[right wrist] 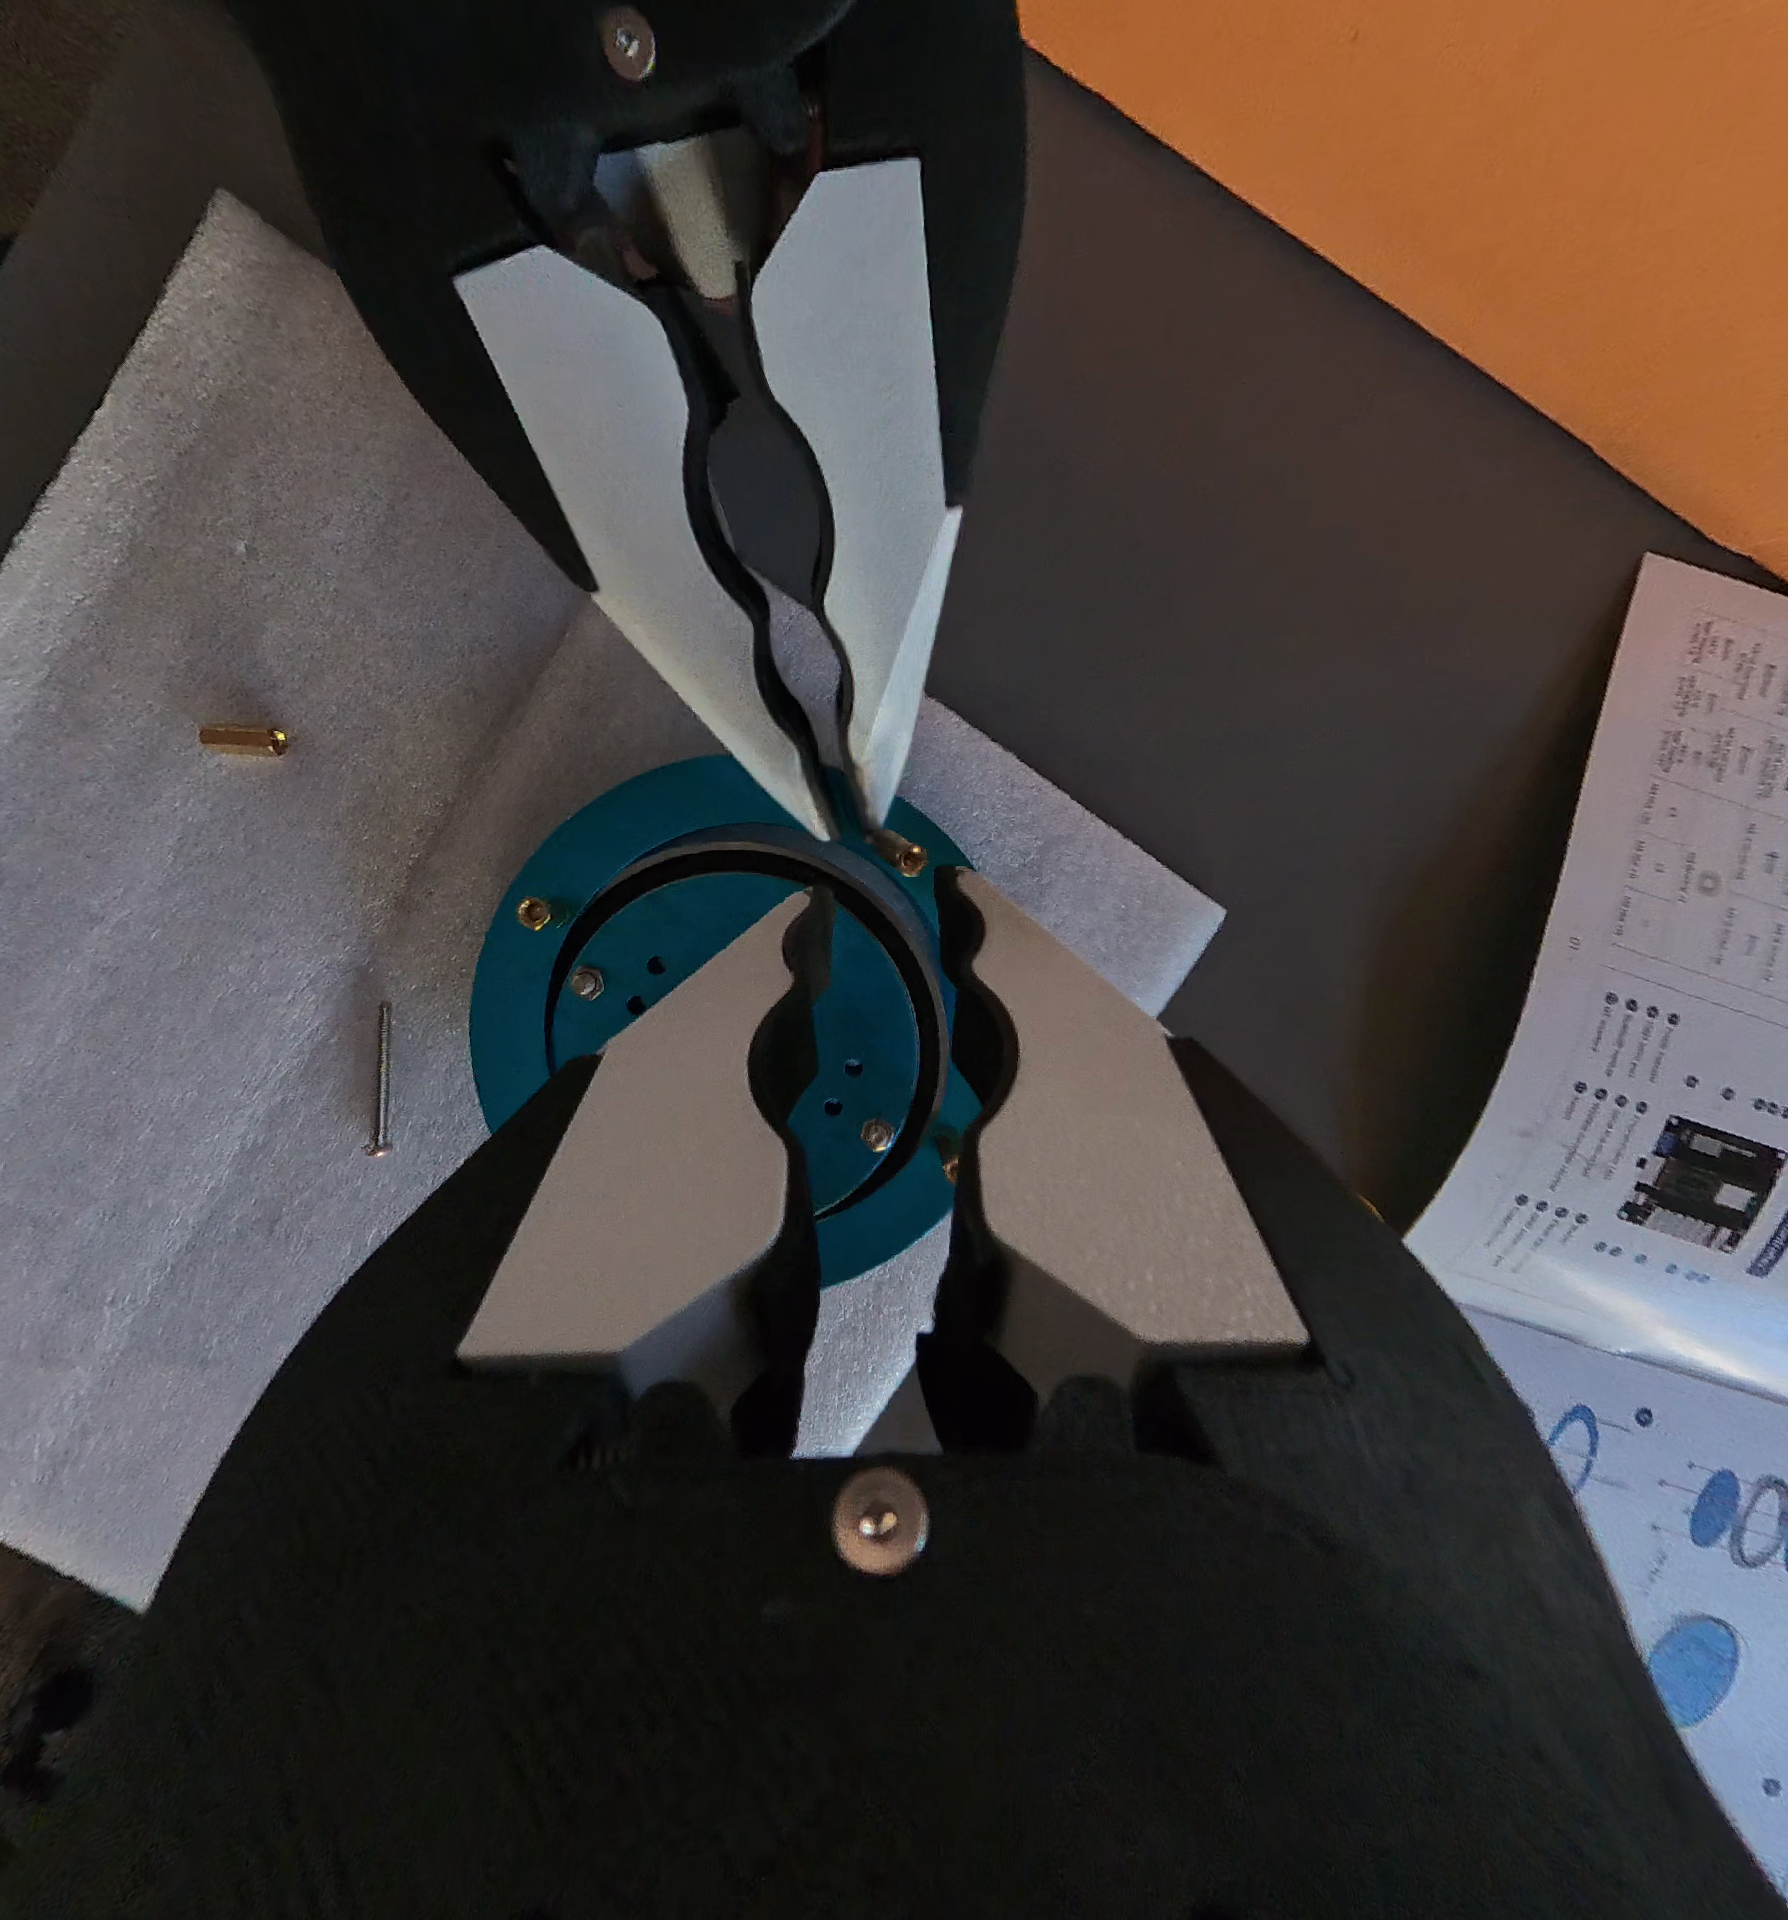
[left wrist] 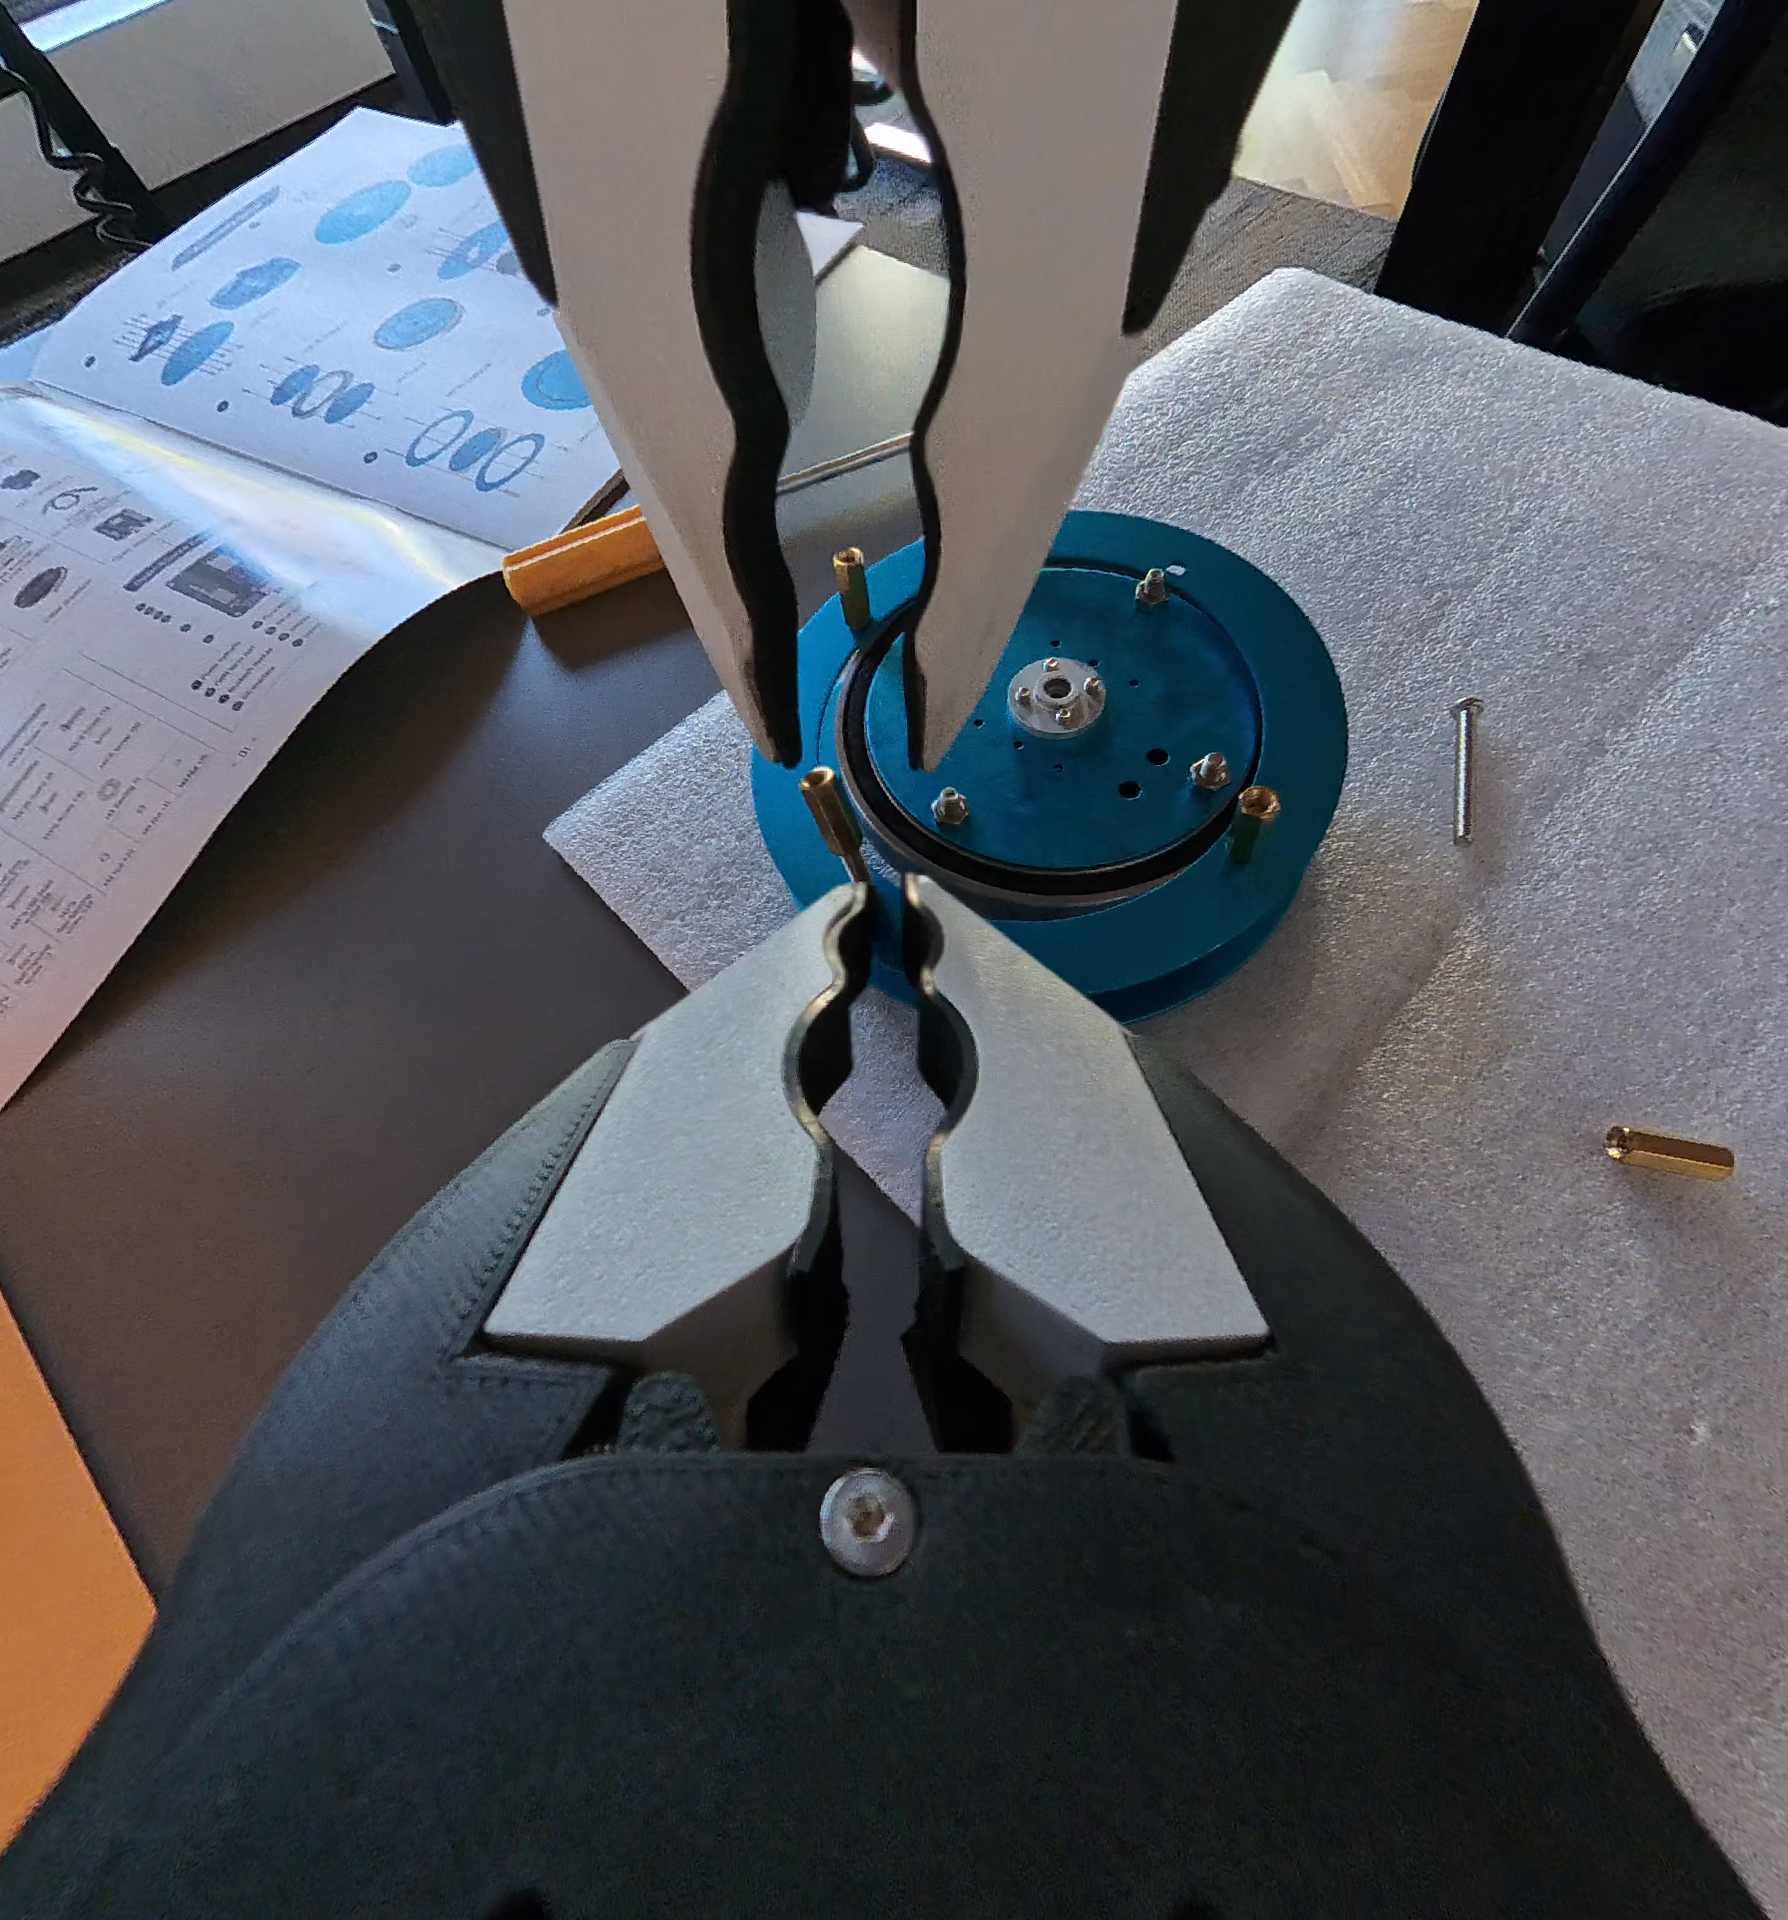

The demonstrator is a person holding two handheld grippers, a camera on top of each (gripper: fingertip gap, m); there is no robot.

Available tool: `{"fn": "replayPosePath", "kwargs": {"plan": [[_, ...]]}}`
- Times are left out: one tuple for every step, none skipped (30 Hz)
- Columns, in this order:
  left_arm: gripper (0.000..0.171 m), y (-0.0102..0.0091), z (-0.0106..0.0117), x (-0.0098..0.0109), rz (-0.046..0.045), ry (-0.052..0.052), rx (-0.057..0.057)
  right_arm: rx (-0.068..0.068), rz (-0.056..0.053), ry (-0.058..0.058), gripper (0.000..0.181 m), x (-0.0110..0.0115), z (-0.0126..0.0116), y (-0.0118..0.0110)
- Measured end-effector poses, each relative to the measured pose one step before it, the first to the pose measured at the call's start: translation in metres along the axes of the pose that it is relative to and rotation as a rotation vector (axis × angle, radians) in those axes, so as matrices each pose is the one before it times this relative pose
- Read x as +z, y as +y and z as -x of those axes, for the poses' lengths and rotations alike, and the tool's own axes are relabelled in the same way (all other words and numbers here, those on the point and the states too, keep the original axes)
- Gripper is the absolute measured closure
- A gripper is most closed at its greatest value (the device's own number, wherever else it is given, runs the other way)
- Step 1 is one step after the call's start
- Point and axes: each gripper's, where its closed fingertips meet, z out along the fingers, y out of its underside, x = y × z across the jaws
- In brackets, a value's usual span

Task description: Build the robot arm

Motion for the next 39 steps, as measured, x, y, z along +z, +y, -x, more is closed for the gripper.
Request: {"fn": "replayPosePath", "kwargs": {"plan": [[0.165,0.00012,0.00026,-0.00053,0.00018,-0.0022,-0.0029,-0.0007,-0.0051,0.0038,0.162,0.00143,-0.00107,-0.00035],[0.163,-0.00007,0.001,-0.00094,-0.00133,-0.0053,-0.0051,-0.0001,-0.0029,0.0057,0.162,0.00079,-0.0013,-0.00018],[0.162,-0.00067,0.00123,-0.00112,-0.00516,-0.0061,-0.0065,-0.0015,-0.0052,-0.0008,0.163,0.00052,-0.00043,-0.00075],[0.161,-0.00139,0.00104,-0.00142,-0.00935,-0.0042,-0.0062,-0.0066,-0.0032,-0.0055,0.164,0.00024,0.00044,-0.00071],[0.161,-0.00244,0.00112,-0.00146,-0.01406,-0.0042,-0.0053,-0.0154,0.0031,0.0028,0.166,-0.00006,-0.00086,-0.00038],[0.162,-0.00248,0.00149,-0.00099,-0.01429,-0.0041,-0.0066,-0.0259,0.0036,0.0034,0.167,-0.00052,-0.00074,-0.00075],[0.161,-0.00175,0.00183,-0.00022,-0.00812,-0.0031,-0.0104,-0.0345,0.0069,-0.004,0.17,-0.00051,0.00065,-0.00076],[0.162,-0.0007,0.00123,0.00039,-0.00255,0.0022,-0.0116,-0.0336,0.0115,0.0046,0.171,-0.00024,-0.00083,-0.00028],[0.162,-0.00003,0.00055,0.00099,0.00198,0.0061,-0.0098,-0.0295,0.0207,0.0074,0.172,0.00043,-0.00209,0.00139],[0.162,0.00073,0.00093,0.00108,0.00606,0.001,-0.0059,-0.0213,0.0214,-0.0018,0.172,0.00121,-0.00112,0.00204],[0.163,0.00052,0.00109,0.00105,0.00566,-0.0029,0.0,-0.0086,0.013,-0.0138,0.172,0.00148,0.00048,0.00112],[0.164,-0.00012,-0.00021,0.0008,0.00097,0.0013,0.0035,0.0008,0.0031,-0.0226,0.172,0.0014,0.00178,-0.00014],[0.165,-0.00007,-0.00093,0.00052,0.00019,0.0049,0.004,0.0042,0.0007,-0.0204,0.172,0.00096,0.00183,-0.00072],[0.167,0.00015,-0.00058,0.00033,0.00132,0.0021,0.0039,0.0035,-0.0015,-0.008,0.173,0.00028,0.00036,-0.0012],[0.168,0.00029,-0.00057,0.00025,0.00133,0.0019,0.0043,0.003,-0.0044,-0.0055,0.176,-0.00014,0.00049,-0.00155],[0.17,0.00023,-0.00074,0.00002,0.00064,0.0024,0.004,0.005,0.0007,-0.0038,0.176,0.00018,0.00033,-0.00085],[0.171,0.00024,-0.00053,0.00019,0.00161,0.0014,0.0037,0.006,0.007,-0.0007,0.176,0.00043,-0.00023,0.00021],[0.171,0.00036,-0.0003,0.00011,0.00227,0.0006,0.0035,0.0072,0.0033,-0.001,0.176,0.0003,-0.00001,-0.00019],[0.171,0.00018,-0.00068,0.0002,0.00103,0.003,0.003,0.009,0.0015,-0.0015,0.176,-0.00002,0.00024,-0.00043],[0.171,0.00001,-0.00015,0.00014,0.00116,-0.0007,0.0016,0.0123,0.0042,0.0016,0.176,0.00003,-0.0002,-0.00008],[0.171,0.00018,0.00016,0.00021,0.00201,-0.0019,0.0012,0.0187,0.0072,0.0016,0.176,0.00013,-0.00017,0.00041],[0.171,0.00019,-0.00005,0.0001,0.00142,-0.0004,-0.0002,0.0243,0.008,-0.0008,0.176,-0.00016,0.00019,0.00055],[0.171,-0.00003,-0.0001,-0.00004,-0.00054,0.0002,-0.0016,0.0246,0.0074,-0.0008,0.176,-0.00025,0.00016,0.0005],[0.171,-0.00005,-0.00008,-0.00006,-0.00078,-0.0002,-0.001,0.0277,0.006,0.0016,0.176,-0.00004,-0.00007,0.00024],[0.171,0.00003,0.00007,0.0,0.00044,-0.001,0.0009,0.0325,0.0054,0.0016,0.177,0.00001,-0.00013,0.00012],[0.171,0.00018,0.00004,-0.00002,0.00077,-0.0014,0.001,0.0338,0.0049,0.0002,0.177,0.00007,0.00048,-0.00011],[0.171,-0.00004,-0.00031,0.00009,0.00026,0.0007,-0.0005,0.0297,0.004,0.0028,0.176,-0.00007,0.00033,-0.00003],[0.171,-0.00012,-0.00016,0.00013,-0.00027,-0.0002,-0.0001,0.0288,0.0013,0.0109,0.176,-0.00031,-0.00056,-0.00011],[0.171,0.00037,0.00054,0.00007,0.00192,-0.0046,0.0013,0.0348,-0.0011,0.0105,0.176,-0.00022,-0.00053,-0.00023],[0.171,0.00072,0.0005,0.00002,0.00394,-0.0042,0.0005,0.0279,-0.0045,0.0005,0.176,-0.0001,0.00122,-0.00039],[0.171,0.00007,-0.0002,0.00008,-0.00025,0.0015,-0.0028,0.0236,-0.004,0.01,0.176,-0.00013,-0.00009,-0.00004],[0.171,-0.00005,0.00019,-0.00006,-0.00008,-0.0007,-0.0039,0.0185,-0.0027,0.0122,0.176,0.00001,-0.00067,0.00011],[0.168,0.00018,0.00086,-0.00011,0.00078,-0.0045,-0.0037,0.0103,-0.0068,0.0057,0.176,-0.00023,0.00049,-0.00018],[0.165,0.00001,0.00055,0.0,-0.0005,-0.0016,-0.0055,0.0111,-0.0116,0.008,0.176,-0.00029,-0.00038,-0.00044],[0.164,-0.0001,-0.00047,0.00003,-0.00118,0.004,-0.0057,0.0086,-0.0134,0.001,0.176,-0.00047,0.00042,-0.00049],[0.164,-0.00015,-0.00099,0.00037,-0.00066,0.0069,-0.0026,0.0059,-0.0111,-0.0059,0.175,-0.00015,0.00128,-0.0001],[0.163,0.00025,-0.00023,0.00062,0.00261,0.0013,0.0005,0.0069,-0.0064,0.0008,0.175,0.00014,0.0001,0.00061],[0.163,0.00055,0.00006,0.00092,0.00519,-0.0013,0.0028,0.0083,-0.0037,0.0064,0.176,0.00032,-0.0009,0.00083],[0.164,0.00034,-0.00026,0.00096,0.00472,-0.0004,0.0039,0.0082,-0.0078,0.0045,0.176,0.0003,-0.00036,0.00022]]}}
